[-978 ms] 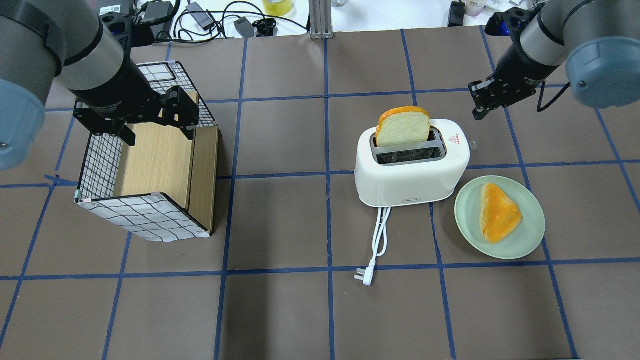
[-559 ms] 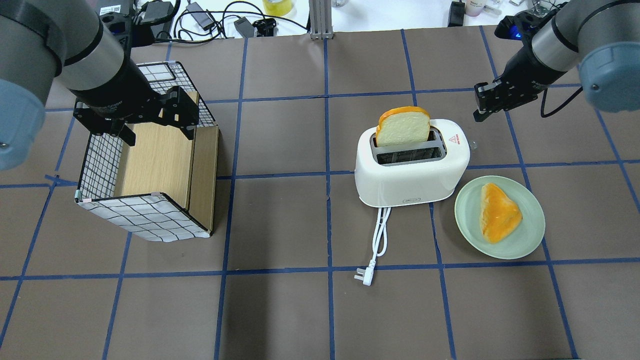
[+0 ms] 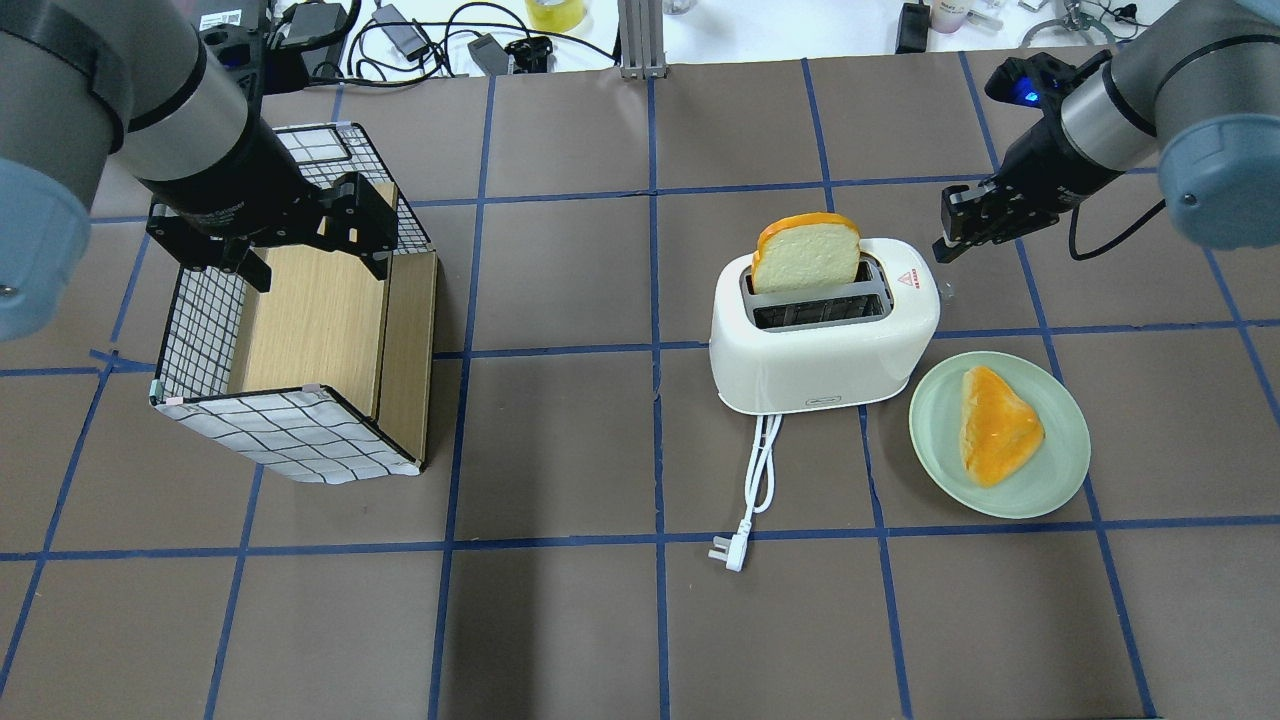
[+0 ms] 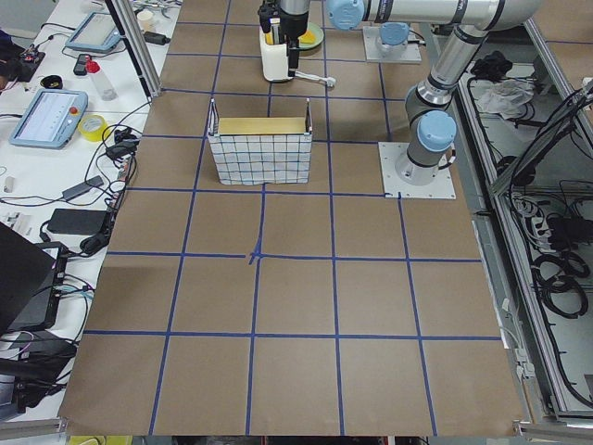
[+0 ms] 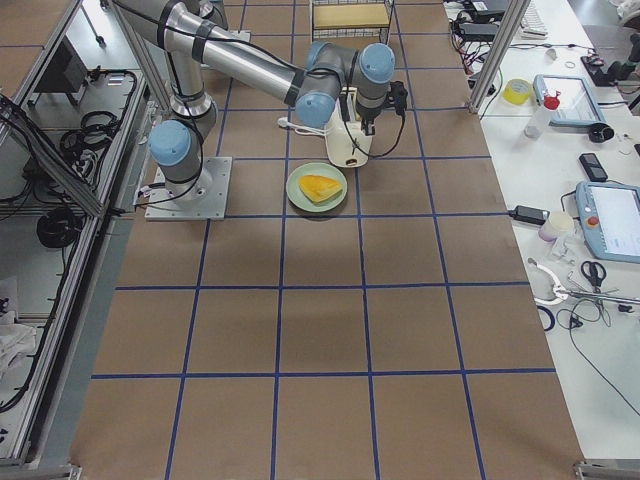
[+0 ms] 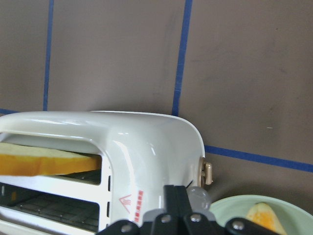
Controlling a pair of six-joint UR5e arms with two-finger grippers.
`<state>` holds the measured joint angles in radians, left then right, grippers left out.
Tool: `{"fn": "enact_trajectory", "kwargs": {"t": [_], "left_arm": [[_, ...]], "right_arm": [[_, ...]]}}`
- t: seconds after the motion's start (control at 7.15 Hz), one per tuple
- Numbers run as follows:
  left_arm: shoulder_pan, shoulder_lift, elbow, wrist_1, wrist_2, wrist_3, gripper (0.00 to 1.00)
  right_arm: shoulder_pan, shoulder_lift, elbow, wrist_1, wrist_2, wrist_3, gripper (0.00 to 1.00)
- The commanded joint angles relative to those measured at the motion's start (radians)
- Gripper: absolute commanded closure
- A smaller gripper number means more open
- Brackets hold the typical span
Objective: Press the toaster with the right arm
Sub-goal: 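Position the right gripper fingers on top of the toaster lever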
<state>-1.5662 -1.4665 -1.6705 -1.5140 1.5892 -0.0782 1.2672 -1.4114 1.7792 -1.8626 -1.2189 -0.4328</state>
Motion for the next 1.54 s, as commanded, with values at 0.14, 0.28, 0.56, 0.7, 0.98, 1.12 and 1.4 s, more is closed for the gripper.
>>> {"fn": "enact_trajectory", "kwargs": {"t": [0.14, 0.28, 0.56, 0.7, 0.98, 1.12, 1.4], "left_arm": [[0.0, 0.0, 0.0, 0.0, 0.0, 0.0, 0.0], [0.0, 0.0, 0.0, 0.0, -0.002, 0.0, 0.0], [0.0, 0.0, 0.0, 0.0, 0.0, 0.0, 0.0], [0.0, 0.0, 0.0, 0.0, 0.0, 0.0, 0.0], [0.0, 0.0, 0.0, 0.0, 0.0, 0.0, 0.0], [0.0, 0.0, 0.0, 0.0, 0.0, 0.0, 0.0], [0.0, 0.0, 0.0, 0.0, 0.0, 0.0, 0.0]], "right_arm": [[-0.052, 0.002, 0.037, 0.002, -0.001, -0.058, 1.0], [-0.052, 0.002, 0.052, 0.005, 0.005, -0.057, 1.0], [-0.052, 0.002, 0.078, 0.005, 0.004, -0.055, 1.0], [-0.052, -0.001, 0.075, 0.002, 0.003, -0.057, 1.0], [-0.051, -0.012, 0.062, 0.0, 0.006, -0.053, 1.0], [-0.048, -0.012, 0.062, -0.001, 0.034, -0.052, 1.0], [-0.045, -0.006, 0.062, -0.033, 0.061, -0.047, 0.99]]}}
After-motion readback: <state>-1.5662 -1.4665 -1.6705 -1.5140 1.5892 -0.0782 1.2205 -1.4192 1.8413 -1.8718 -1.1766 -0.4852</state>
